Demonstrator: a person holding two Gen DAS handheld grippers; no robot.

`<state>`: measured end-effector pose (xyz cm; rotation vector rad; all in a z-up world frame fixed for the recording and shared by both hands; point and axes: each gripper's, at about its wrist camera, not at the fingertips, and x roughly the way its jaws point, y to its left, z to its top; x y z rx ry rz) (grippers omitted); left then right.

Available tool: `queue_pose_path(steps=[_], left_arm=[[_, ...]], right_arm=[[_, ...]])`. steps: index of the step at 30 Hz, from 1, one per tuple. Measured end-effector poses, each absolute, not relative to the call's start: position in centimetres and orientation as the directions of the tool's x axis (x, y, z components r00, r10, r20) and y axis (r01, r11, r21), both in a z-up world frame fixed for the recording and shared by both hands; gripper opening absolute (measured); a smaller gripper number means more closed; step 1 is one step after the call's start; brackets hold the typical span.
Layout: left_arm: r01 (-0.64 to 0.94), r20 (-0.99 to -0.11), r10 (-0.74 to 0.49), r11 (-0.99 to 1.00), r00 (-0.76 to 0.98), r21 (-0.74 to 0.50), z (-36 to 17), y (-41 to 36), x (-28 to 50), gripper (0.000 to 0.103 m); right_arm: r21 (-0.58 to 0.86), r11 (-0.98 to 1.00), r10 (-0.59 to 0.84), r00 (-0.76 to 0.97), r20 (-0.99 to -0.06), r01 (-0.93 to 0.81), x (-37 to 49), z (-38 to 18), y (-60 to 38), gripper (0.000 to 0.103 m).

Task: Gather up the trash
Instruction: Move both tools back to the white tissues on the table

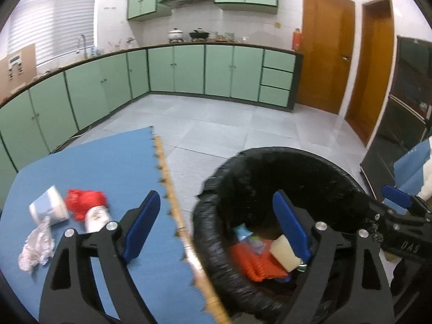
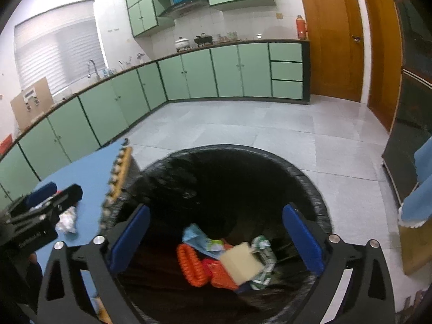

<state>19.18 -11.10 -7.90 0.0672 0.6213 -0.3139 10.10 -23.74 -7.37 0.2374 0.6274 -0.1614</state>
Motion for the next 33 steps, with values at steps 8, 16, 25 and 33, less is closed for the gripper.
queue_pose_path(steps=[8, 16, 25, 33], left_arm=[[0.192, -0.553, -0.160, 0.981, 0.818, 0.000, -6.9, -3.8, 17.7, 0.084], [0.056, -0.545, -0.033, 0.998, 0.838, 0.026, -6.7, 3.5, 17.4, 0.084], [-0.050, -0.551, 0.079, 0.996, 0.831, 0.067, -8.1, 9.8, 17.4, 0.084], [-0.106, -0.574, 0.136, 0.991, 0.808, 0.086, -9.9, 13.4, 17.9, 0.084]], right_arm=[[0.146, 0.986, 0.012, 0.822, -0.570, 0.087, 11.5, -6.2, -16.9, 0.097], [0.136, 0.990, 0.093, 0.824, -0.558, -0.019, 13.5, -6.2, -10.7, 0.097], [0.119, 0.984, 0.174, 0.812, -0.557, -0.130, 15.6, -7.8, -4.3, 0.097], [0.090, 0.976, 0.211, 0.786, -0.582, -0.196, 17.5, -10.3, 0.3, 0.097]])
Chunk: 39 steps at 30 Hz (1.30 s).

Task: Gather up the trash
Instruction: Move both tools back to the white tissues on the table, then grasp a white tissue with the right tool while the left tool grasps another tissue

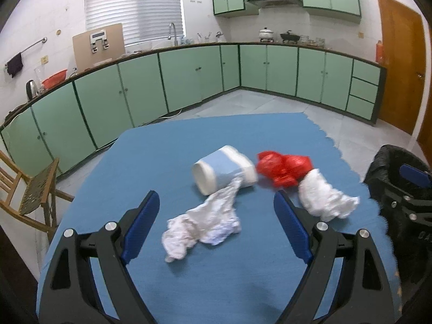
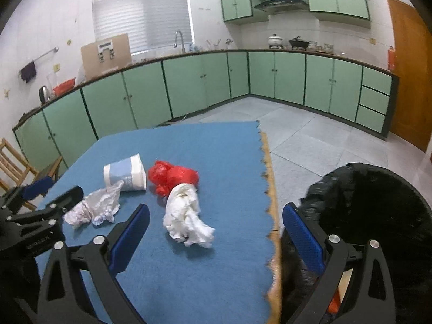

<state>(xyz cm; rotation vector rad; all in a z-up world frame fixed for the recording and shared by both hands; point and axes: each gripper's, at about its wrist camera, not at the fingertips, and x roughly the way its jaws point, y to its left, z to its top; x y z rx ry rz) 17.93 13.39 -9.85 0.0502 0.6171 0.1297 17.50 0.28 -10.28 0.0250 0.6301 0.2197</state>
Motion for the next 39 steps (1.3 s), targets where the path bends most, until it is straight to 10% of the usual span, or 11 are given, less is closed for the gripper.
queue_pose_path(steps=[16, 30, 37, 39], left_arm=[[-0.151, -0.654, 0.167, 0.985, 0.738, 0.082, -13.9, 16.6, 20.3, 0.084], [-0.147, -0.719, 0.133, 0.988, 0.682, 0.043, -15.3, 17.0, 22.7, 0.084], [-0.131, -0.751, 0.118, 0.990, 0.650, 0.042, -15.8, 16.5, 23.9, 0.083], [-0.117, -0.758, 0.097, 0.993, 0.645, 0.027, -15.9, 16.3, 24.1, 0.066]], right_arm=[[0.080, 0.978, 0.196, 0.707, -0.680, -0.194, 21.5, -14.4, 3.9, 0.093], [0.093, 0.967, 0.225, 0.618, -0.753, -0.239, 22.7, -16.1, 5.0, 0.045], [0.094, 0.960, 0.240, 0.611, -0.754, -0.262, 22.5, -16.1, 5.3, 0.039], [0.104, 0.960, 0.247, 0.610, -0.753, -0.261, 22.5, -16.1, 5.4, 0.038]])
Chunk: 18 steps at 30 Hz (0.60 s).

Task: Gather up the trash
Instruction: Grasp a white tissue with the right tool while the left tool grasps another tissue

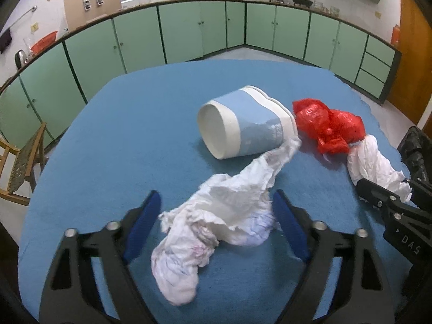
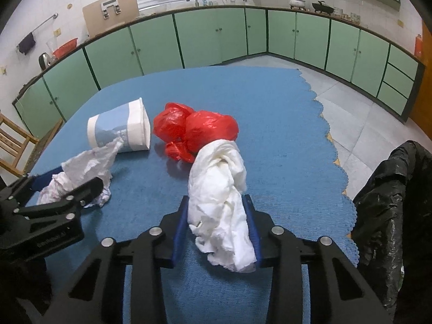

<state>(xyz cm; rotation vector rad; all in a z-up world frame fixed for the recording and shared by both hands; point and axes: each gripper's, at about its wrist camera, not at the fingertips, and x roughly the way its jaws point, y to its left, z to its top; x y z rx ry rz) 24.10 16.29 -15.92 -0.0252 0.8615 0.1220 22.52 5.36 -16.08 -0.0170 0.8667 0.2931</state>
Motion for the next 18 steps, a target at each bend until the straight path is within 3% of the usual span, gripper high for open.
queue_pose_path(steps=[4, 6, 18], left_arm=[[-0.089, -0.766, 0.037, 0.996, 0.642, -0.027, -16.1, 15.9, 24.2, 0.039], [-0.068, -0.758, 0.039, 0.998, 0.651, -0.008, -15.9, 15.1, 24.0, 0.021], [-0.080, -0.720, 0.030, 0.996, 0.694, -0.035, -13.7, 14.2, 21.9, 0.016]], right_arm=[[0.102, 0.960, 0.245, 0.610, -0.753, -0.260, 22.6, -16.1, 5.2, 0.038], [0.095, 0.961, 0.240, 0.612, -0.754, -0.261, 22.7, -16.1, 5.2, 0.037], [0.157, 0.954, 0.285, 0.617, -0.734, -0.254, 21.7, -15.2, 3.8, 0.028]])
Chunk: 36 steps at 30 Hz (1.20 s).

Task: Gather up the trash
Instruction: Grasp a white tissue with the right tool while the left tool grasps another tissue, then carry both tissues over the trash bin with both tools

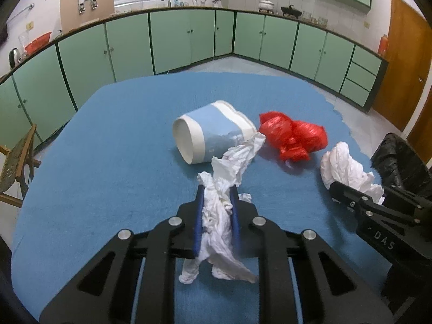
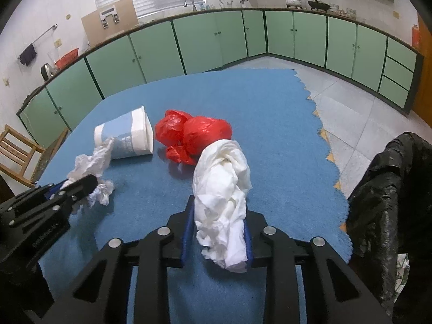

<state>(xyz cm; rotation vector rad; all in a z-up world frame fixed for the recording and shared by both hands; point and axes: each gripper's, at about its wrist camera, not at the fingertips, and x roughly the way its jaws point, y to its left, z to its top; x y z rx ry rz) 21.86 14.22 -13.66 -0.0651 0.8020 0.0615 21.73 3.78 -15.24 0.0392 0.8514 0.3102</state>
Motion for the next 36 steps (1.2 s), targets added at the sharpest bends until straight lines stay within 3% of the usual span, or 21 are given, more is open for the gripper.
queue_pose_path(steps=[36], left_arm=[[0.022, -0.593, -0.044, 0.999, 0.804, -0.045, -6.6, 7.7, 16.7, 0.016]], right_arm=[[0.161, 0.956, 0.291, 0.757, -0.585, -0.244, 15.3, -6.1, -3.4, 0.028]])
